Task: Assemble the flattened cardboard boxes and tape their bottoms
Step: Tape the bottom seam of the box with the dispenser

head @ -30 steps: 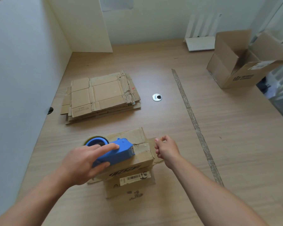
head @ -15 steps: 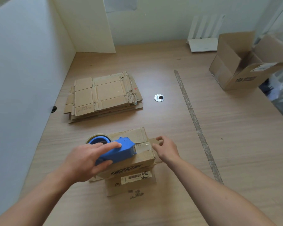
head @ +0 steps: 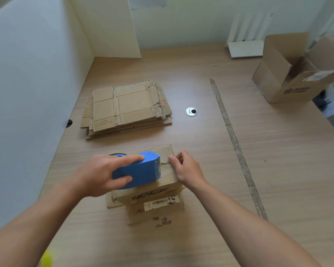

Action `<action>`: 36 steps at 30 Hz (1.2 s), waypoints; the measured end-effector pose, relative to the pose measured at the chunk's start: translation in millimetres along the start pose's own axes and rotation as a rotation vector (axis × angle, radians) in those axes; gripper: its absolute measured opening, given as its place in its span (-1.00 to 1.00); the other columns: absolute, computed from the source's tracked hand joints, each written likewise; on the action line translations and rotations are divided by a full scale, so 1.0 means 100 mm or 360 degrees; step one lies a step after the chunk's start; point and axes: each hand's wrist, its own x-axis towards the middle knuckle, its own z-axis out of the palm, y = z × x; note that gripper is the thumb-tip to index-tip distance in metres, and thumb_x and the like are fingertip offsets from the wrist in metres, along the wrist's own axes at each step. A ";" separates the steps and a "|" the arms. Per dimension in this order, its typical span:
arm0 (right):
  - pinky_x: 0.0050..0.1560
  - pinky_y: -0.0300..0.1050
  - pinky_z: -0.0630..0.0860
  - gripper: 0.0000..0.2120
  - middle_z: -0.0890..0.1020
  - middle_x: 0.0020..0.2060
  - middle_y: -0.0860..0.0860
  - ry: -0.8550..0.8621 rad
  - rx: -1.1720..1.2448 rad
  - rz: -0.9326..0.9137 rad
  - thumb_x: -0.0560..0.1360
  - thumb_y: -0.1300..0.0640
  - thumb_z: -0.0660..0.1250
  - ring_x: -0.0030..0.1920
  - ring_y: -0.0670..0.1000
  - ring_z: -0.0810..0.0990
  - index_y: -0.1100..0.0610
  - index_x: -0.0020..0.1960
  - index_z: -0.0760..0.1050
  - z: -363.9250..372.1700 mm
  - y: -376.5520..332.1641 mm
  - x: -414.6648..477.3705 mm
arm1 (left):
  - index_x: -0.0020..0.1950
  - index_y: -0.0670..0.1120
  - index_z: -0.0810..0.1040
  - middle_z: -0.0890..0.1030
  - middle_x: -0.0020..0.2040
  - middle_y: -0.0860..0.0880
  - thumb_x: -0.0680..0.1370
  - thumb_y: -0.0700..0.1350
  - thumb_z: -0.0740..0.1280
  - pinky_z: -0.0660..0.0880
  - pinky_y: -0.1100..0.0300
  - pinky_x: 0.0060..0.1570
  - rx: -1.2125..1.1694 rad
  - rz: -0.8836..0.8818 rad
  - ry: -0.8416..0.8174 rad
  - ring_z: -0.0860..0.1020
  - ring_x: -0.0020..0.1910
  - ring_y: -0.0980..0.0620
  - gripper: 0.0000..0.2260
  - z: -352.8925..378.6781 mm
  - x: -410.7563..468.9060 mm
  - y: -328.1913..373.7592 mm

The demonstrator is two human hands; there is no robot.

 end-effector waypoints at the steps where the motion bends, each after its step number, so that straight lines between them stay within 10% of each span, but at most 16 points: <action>1: -0.11 -0.02 0.40 -0.70 0.55 -0.15 -0.07 0.0003 -0.0013 -0.0012 0.60 -0.21 0.23 -0.07 0.05 0.52 0.01 -0.11 0.40 0.01 0.01 -0.01 | 0.41 0.34 0.36 0.68 0.03 0.06 0.41 0.29 0.15 0.41 0.26 -0.26 -0.0053 -0.0049 -0.0067 0.53 -0.24 0.02 -0.45 -0.04 0.02 -0.03; 8: 0.17 -0.03 0.45 -0.60 0.65 0.20 0.04 -0.0050 -0.0076 -0.0063 0.63 -0.19 0.17 0.24 0.14 0.54 -0.01 0.34 0.53 0.01 0.02 0.01 | 0.21 0.60 0.27 0.54 0.06 0.31 0.35 0.32 0.25 0.38 0.46 -0.17 -0.0239 -0.0361 -0.0456 0.51 -0.03 0.29 -0.55 -0.32 -0.07 -0.27; 18: -0.03 -0.10 0.39 -0.70 0.71 0.03 -0.03 -0.0009 -0.0150 -0.0075 0.65 -0.14 0.18 0.11 0.08 0.59 -0.09 0.18 0.63 0.00 0.02 -0.01 | 0.20 0.58 0.41 0.54 0.19 0.44 0.25 0.31 0.42 0.43 0.21 0.18 -0.0750 -0.0678 -0.0608 0.54 0.13 0.32 -0.47 -0.54 -0.52 -0.90; 36: 0.00 -0.04 0.47 -0.67 0.69 -0.14 -0.10 0.0077 -0.0131 -0.0018 0.67 -0.10 0.16 -0.02 0.04 0.61 0.03 0.02 0.64 0.05 0.03 -0.04 | 0.17 0.45 0.54 0.67 0.14 0.18 0.34 0.15 0.51 0.49 0.10 0.21 -0.1150 -0.0808 -0.0795 0.64 0.10 0.12 -0.57 -0.53 -0.73 -1.52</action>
